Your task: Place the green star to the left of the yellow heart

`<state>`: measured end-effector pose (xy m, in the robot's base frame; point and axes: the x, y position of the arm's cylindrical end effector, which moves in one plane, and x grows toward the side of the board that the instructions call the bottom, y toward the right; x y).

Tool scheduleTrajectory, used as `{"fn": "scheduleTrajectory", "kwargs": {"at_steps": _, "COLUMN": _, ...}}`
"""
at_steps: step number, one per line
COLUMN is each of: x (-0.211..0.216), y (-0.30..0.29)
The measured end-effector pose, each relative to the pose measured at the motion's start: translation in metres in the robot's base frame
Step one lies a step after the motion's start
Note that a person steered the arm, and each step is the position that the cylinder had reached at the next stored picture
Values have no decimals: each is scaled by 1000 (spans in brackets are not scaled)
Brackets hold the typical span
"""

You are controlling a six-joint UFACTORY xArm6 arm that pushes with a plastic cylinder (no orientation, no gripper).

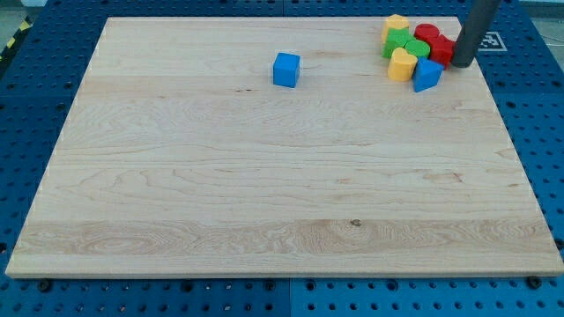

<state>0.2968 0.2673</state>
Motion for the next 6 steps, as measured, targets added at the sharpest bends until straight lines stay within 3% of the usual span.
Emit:
{"fn": "scheduleTrajectory", "kwargs": {"at_steps": 3, "x": -92, "y": 2}}
{"fn": "scheduleTrajectory", "kwargs": {"at_steps": 4, "x": -88, "y": -42}}
{"fn": "scheduleTrajectory", "kwargs": {"at_steps": 6, "x": -26, "y": -85}}
